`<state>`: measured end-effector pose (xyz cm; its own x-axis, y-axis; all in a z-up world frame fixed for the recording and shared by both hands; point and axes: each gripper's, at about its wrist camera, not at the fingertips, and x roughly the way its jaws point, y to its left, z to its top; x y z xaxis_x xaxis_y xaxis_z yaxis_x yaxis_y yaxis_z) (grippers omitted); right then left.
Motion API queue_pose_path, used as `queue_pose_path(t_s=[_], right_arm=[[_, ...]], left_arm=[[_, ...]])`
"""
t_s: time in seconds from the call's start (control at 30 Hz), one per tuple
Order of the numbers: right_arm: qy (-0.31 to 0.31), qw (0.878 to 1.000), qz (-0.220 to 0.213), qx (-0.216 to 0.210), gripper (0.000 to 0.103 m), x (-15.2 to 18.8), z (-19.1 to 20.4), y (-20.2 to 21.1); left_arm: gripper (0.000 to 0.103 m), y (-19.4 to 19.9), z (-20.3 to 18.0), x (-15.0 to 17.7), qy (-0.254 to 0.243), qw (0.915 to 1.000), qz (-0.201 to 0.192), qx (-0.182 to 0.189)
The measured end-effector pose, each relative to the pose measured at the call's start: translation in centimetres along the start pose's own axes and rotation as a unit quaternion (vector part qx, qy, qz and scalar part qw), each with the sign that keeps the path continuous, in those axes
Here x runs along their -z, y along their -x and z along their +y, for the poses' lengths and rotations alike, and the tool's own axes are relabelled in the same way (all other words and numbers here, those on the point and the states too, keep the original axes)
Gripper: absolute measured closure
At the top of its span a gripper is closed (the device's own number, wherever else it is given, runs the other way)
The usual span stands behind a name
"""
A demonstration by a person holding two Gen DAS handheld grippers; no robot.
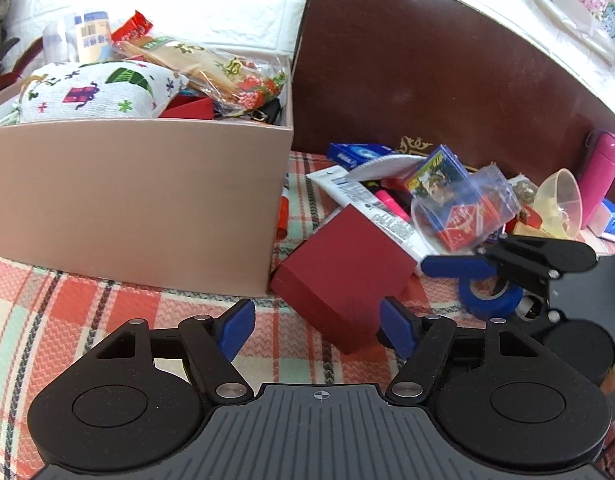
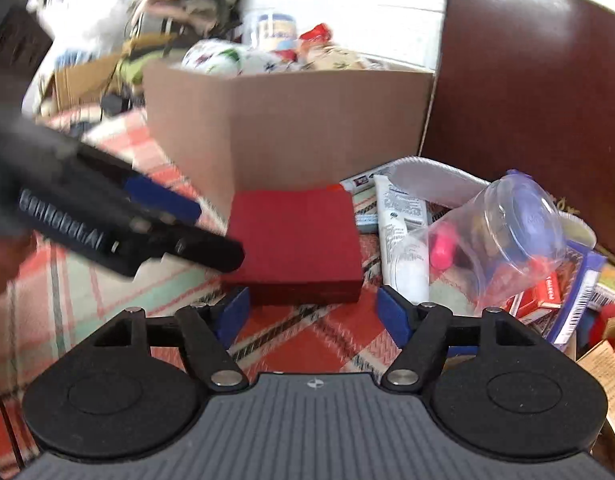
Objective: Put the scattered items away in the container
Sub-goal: 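Reach the left tool to the dark red square box and grasp it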
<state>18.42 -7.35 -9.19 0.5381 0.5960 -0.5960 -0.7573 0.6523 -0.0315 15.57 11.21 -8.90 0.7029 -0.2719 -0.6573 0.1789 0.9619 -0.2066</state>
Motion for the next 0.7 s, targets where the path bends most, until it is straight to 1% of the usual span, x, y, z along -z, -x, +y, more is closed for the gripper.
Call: queue_pose_path(t_s=[0.03, 0.13, 0.23, 0.3, 0.37, 0.47, 0.6, 0.63, 0.7], right_arm=[[0.005, 1.0, -0.003, -0.002, 0.018, 0.0, 0.0, 0.0], [0.035, 0.999, -0.01, -0.015, 0.016, -0.1, 0.6, 0.0], [0.033, 0.999, -0.008, -0.023, 0.014, -0.5, 0.4, -1.1], [0.022, 0.999, -0.006, -0.026, 0.014, -0.5, 0.3, -1.6], [0.014, 0.999, -0.001, -0.03, 0.015, -0.4, 0.4, -1.8], [0.02, 1.0, -0.001, -0.022, 0.017, -0.3, 0.9, -1.5], [0.034, 0.999, 0.003, -0.024, 0.017, 0.1, 1.9, -0.4], [0.041, 0.999, 0.004, -0.026, 0.017, 0.3, 2.4, 0.0], [0.057, 0.998, 0.007, -0.032, 0.017, 0.9, 3.3, 1.1]], left_arm=[[0.022, -0.2, -0.1, 0.0, -0.001, 1.0, 0.002, 0.002], [0.022, -1.1, -0.2, -0.2, 0.0, 0.9999, 0.011, 0.007], [0.022, -2.1, 0.0, -0.4, 0.013, 0.9995, 0.019, 0.021], [0.022, -2.6, 0.2, -0.5, 0.023, 0.999, 0.024, 0.031], [0.031, -2.9, 0.3, -0.6, 0.031, 0.9982, 0.029, 0.042], [0.036, -2.5, 0.1, -0.5, 0.025, 0.9982, 0.034, 0.041], [0.036, -1.0, -0.6, 0.3, 0.023, 0.9978, 0.043, 0.045], [0.032, -0.5, -0.8, 0.8, 0.023, 0.9975, 0.048, 0.047], [0.03, 0.5, -1.2, 1.9, 0.024, 0.9967, 0.06, 0.05]])
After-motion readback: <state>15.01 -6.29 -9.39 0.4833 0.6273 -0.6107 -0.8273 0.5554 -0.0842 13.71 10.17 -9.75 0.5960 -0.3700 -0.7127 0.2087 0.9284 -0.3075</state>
